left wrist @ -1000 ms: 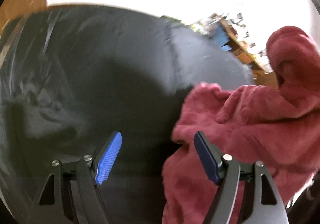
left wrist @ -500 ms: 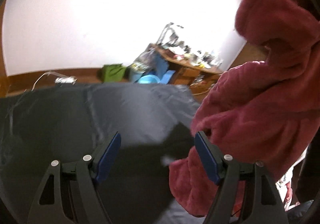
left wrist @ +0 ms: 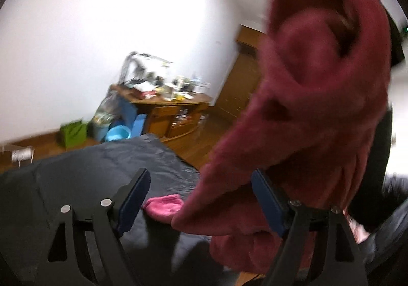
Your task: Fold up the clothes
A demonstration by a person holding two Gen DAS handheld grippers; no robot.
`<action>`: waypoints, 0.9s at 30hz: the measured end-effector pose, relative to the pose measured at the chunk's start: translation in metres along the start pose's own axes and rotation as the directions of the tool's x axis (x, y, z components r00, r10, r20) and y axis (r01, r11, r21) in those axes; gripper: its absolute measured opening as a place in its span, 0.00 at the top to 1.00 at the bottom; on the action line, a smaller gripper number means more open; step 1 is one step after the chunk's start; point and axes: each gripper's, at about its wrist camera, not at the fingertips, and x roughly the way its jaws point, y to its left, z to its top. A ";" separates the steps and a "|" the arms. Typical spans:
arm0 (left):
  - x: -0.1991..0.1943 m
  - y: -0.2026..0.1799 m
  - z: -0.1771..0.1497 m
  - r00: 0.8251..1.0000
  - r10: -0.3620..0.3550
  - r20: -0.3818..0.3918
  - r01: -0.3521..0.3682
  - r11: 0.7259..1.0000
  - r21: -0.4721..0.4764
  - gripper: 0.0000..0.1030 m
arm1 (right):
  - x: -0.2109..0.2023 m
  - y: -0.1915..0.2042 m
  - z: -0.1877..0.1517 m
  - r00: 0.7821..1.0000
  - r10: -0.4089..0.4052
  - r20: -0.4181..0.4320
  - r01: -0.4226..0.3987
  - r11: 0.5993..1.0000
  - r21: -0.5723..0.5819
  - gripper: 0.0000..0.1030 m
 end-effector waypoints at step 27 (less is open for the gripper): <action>-0.119 0.033 0.093 0.806 0.531 0.260 -0.414 0.821 -0.394 0.92 | -0.144 0.001 -0.089 0.972 -0.126 -0.198 0.124 0.992 -0.022 0.70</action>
